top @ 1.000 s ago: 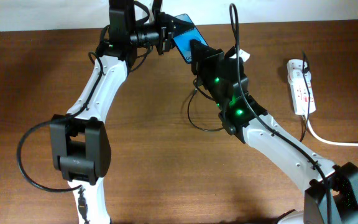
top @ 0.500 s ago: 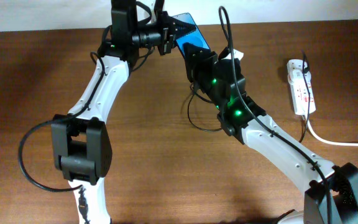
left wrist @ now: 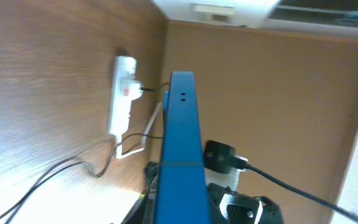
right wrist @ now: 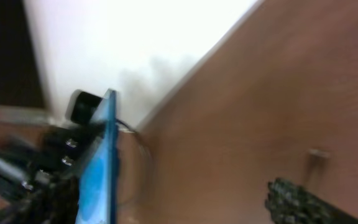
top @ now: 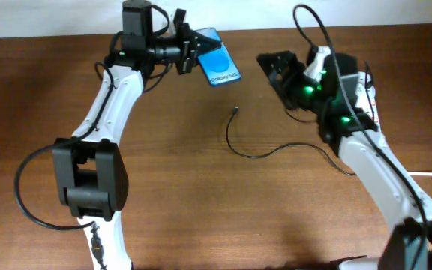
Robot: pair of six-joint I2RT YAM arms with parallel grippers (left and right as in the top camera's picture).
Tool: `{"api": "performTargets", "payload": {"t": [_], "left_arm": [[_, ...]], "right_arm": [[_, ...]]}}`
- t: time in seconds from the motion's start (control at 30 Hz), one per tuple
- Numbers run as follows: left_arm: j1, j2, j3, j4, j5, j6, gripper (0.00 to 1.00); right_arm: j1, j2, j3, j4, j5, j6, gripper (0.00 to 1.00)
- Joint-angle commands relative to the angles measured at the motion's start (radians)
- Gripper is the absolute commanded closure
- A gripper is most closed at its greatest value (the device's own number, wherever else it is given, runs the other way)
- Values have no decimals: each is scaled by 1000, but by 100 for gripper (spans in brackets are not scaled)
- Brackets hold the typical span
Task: Plug charger to phone and switch on socket
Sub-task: 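Lower the right gripper and grasp the black cable near its tip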
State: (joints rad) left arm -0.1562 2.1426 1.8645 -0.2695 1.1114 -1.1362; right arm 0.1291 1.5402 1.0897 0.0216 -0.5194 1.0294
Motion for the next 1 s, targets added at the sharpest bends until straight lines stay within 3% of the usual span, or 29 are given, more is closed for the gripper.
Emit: {"api": "performTargets", "payload": {"t": [0.0,0.23,0.33,0.53,0.7,0.8,0.97], "left_arm": [[41,-11,18,-77,45,175,100],[144,-11,18,-77,139,192,100],[192,-11,18,-77,163,192,100],[266,-11,18,-77,180,192,100],[268,-11,18,-77,184,208,100],[269,-11,18,-77,184,208,100],[269,-11,18,-77,184,208,100]], "right_arm": [[-17,-54,-5,-195,-39,-346,2],[107,-8,74,-404,144,-508,2],[148,98,234,-552,177,-552,2],[189,474,689,-928,167,-653,1],[193,593,710,-862,173,-579,2],[193,637,709,-861,188,-509,29],[202,671,709,-842,226,-401,49]]}}
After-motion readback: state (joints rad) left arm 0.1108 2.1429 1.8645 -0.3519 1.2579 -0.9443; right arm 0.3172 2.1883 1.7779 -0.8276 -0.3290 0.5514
